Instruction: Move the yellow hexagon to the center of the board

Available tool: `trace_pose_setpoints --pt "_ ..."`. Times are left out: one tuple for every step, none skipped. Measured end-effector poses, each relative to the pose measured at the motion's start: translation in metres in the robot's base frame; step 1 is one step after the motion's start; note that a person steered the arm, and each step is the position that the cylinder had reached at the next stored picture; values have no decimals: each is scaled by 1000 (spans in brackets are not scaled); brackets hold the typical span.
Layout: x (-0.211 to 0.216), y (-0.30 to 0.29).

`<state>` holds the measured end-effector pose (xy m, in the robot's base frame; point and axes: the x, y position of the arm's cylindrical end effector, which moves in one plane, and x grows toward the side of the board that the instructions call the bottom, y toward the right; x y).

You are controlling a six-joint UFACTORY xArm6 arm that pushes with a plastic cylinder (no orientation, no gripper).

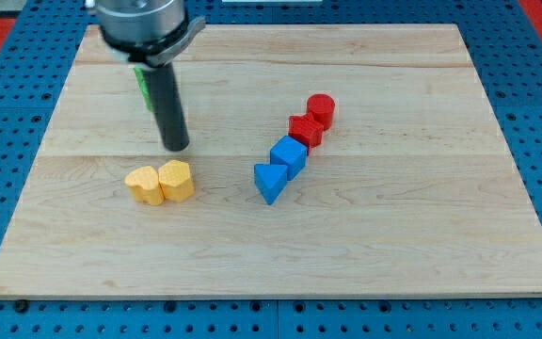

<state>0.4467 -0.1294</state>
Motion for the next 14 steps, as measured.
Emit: trace_pose_setpoints --pt "40 -20" --pt "74 -29" --pt "84 -29" --pt "78 -16" --pt "62 6" --pt "56 16" --pt "49 2" --pt "38 -14" --pt "37 -4" --pt "37 10" --pt "36 18" --pt "34 20" --pt "29 24" --pt "26 33"
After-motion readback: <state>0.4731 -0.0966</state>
